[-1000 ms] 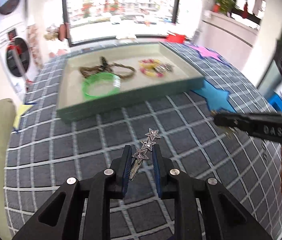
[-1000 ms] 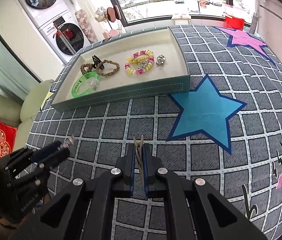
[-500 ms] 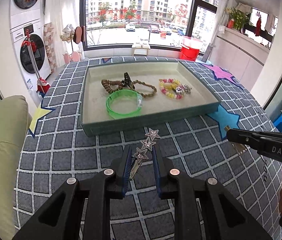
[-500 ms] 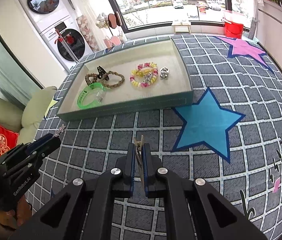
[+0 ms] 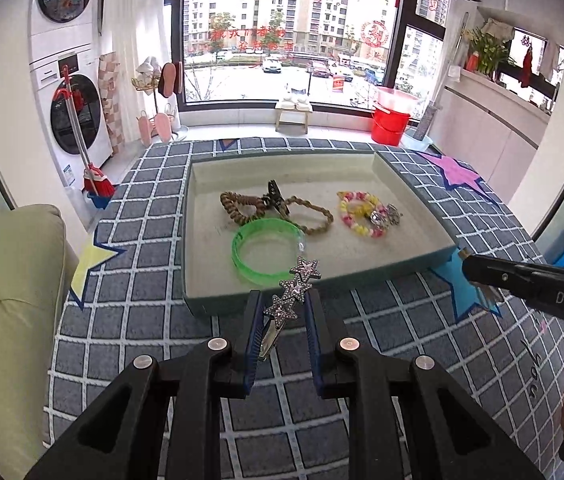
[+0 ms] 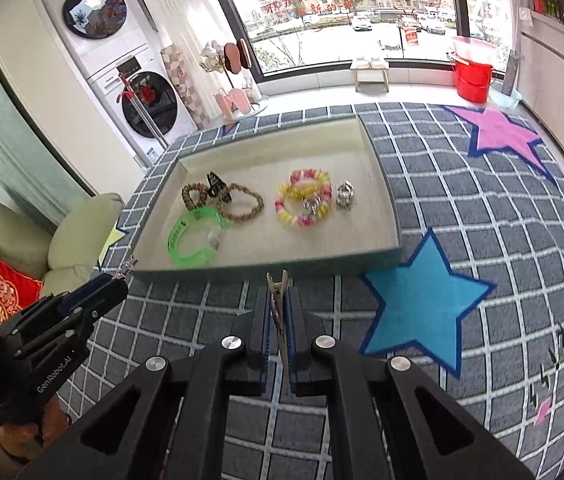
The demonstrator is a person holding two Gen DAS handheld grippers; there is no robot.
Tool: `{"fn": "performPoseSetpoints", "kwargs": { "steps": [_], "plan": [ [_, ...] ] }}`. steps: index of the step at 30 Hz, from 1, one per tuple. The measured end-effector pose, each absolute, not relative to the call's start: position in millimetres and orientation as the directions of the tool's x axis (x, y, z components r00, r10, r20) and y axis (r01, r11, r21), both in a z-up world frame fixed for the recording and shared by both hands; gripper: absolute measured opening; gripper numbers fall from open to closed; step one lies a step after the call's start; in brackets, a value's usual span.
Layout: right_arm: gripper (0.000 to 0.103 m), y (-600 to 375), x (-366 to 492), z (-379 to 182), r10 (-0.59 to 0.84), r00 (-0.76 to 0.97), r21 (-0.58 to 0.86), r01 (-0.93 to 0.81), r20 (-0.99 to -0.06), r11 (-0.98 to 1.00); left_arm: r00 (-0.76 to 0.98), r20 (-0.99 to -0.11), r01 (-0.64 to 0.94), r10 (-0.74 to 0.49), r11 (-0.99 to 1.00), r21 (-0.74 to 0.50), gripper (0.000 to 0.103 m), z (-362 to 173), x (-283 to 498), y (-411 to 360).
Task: Organize jewelry
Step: 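Carry both hair clips over the tray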
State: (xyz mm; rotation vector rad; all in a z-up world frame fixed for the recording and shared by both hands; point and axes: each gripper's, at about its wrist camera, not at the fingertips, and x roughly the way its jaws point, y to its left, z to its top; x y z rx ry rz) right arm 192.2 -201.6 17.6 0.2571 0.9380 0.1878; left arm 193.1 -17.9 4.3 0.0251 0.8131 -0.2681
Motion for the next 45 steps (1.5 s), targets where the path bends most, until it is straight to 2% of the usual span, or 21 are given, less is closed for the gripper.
{"fn": "performPoseSetpoints", "kwargs": {
  "steps": [28,33,45],
  "plan": [
    [0.008,-217.9,278.9,18.7,0.305,0.588,0.369,-0.011,-0.749,0.929,0.681,-0.710,0.188,-0.178,0.980,-0.066,0.035,3.0,265.2,-21.9],
    [0.008,-223.6,303.1,12.8,0.309,0.587,0.392,0.015,-0.748,0.920,0.678,-0.714,0.174,-0.173,0.982,-0.073,0.035,2.6,285.8,-28.1],
    [0.008,-224.7,335.8,-26.2,0.250,0.549,0.329,0.048,-0.798,0.943,0.637,-0.761,0.181,-0.121,0.983,-0.004,0.035,-31.3,325.5,-49.6]
  ]
}}
